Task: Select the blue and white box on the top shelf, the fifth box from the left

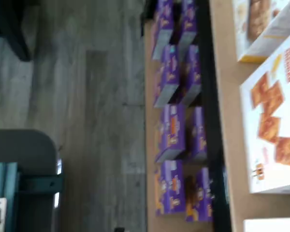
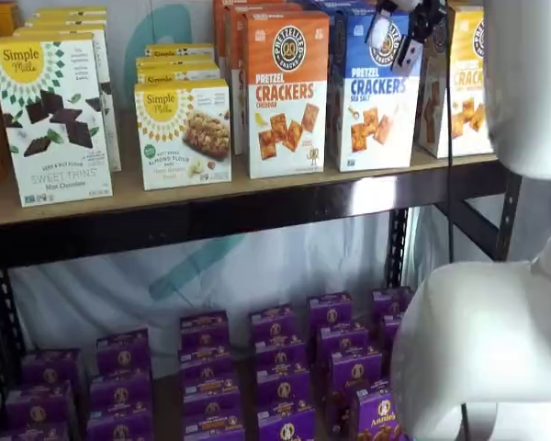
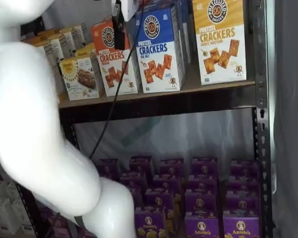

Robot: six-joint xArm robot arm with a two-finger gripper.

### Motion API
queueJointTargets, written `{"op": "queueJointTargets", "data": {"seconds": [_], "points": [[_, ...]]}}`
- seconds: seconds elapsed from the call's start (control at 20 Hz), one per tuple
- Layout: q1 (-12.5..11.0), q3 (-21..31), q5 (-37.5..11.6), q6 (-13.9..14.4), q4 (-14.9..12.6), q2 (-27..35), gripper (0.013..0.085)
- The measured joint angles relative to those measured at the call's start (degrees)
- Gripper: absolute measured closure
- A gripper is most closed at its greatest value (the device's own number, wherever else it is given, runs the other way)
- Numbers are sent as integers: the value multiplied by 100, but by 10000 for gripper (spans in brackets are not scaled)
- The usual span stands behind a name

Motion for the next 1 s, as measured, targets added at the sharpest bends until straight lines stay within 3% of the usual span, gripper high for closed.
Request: {"op": "queueJointTargets", "data": {"seconds": [0.2,0.5,0.75,1.0], "points": [[-216,-64,-290,-60,304,-9,130],[-325,-131,-979,-154,413,16,130],[-238,-181,-1654,-225,271,124,130],[-35,-570,-1907,-262,-174,512,130]]}}
